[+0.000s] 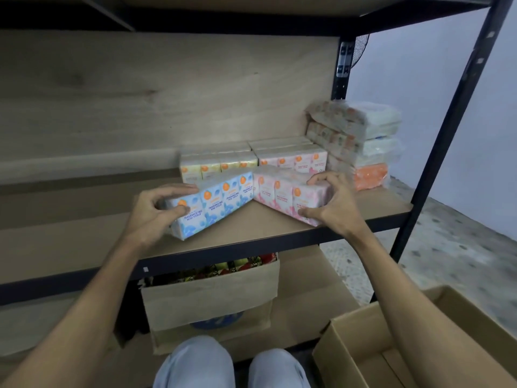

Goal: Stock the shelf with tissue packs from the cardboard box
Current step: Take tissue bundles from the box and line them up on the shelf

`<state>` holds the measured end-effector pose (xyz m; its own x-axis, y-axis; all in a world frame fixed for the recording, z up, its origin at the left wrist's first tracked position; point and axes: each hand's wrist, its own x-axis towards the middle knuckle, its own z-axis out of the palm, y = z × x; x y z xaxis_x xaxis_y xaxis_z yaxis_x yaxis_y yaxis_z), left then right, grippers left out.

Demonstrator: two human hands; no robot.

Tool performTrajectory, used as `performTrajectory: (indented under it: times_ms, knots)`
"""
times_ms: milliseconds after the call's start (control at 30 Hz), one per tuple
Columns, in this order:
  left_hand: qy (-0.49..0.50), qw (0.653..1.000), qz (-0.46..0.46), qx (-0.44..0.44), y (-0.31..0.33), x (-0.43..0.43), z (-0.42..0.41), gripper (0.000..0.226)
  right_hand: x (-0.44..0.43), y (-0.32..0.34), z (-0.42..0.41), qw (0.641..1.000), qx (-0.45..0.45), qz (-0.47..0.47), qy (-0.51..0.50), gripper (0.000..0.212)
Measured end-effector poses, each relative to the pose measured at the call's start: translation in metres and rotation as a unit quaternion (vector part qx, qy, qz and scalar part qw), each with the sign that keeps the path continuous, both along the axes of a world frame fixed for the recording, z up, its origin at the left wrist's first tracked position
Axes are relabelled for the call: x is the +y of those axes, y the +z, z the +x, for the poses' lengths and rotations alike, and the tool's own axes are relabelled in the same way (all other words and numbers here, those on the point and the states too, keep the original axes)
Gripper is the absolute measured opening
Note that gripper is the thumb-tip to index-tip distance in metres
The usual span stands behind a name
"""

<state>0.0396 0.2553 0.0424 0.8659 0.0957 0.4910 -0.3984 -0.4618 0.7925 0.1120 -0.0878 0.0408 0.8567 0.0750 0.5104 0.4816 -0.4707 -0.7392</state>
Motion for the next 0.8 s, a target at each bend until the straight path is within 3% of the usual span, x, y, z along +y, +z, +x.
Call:
performTrajectory:
  times_ms: [200,300,367,467,600,800]
  knots:
    - [0.035,0.996,0.080,0.018,-0.004,-0.003,0.003,0.052,0.004,-0.015,0.007,0.999,0.019,-0.041,-0.006,0.059]
    - [0.033,0.990,0.136,0.035,0.003,-0.007,0.002,0.051,0.011,-0.010,0.008,0.996,-0.024,-0.078,-0.047,0.061]
    - [0.068,0.979,0.190,0.027,0.009,-0.016,0.005,0.049,0.021,-0.005,0.010,0.988,-0.065,-0.112,-0.084,0.066]
    - [0.143,0.955,0.258,0.009,0.011,-0.034,0.013,0.052,0.036,-0.003,0.013,0.974,-0.058,-0.178,-0.131,0.069]
    - [0.185,0.950,0.251,-0.013,0.001,-0.034,0.021,0.035,0.031,-0.011,0.022,0.966,-0.074,-0.209,-0.133,0.055]
    - [0.123,0.957,0.261,0.003,0.002,-0.012,0.029,0.031,0.007,-0.008,0.034,0.973,-0.084,-0.209,-0.050,0.051]
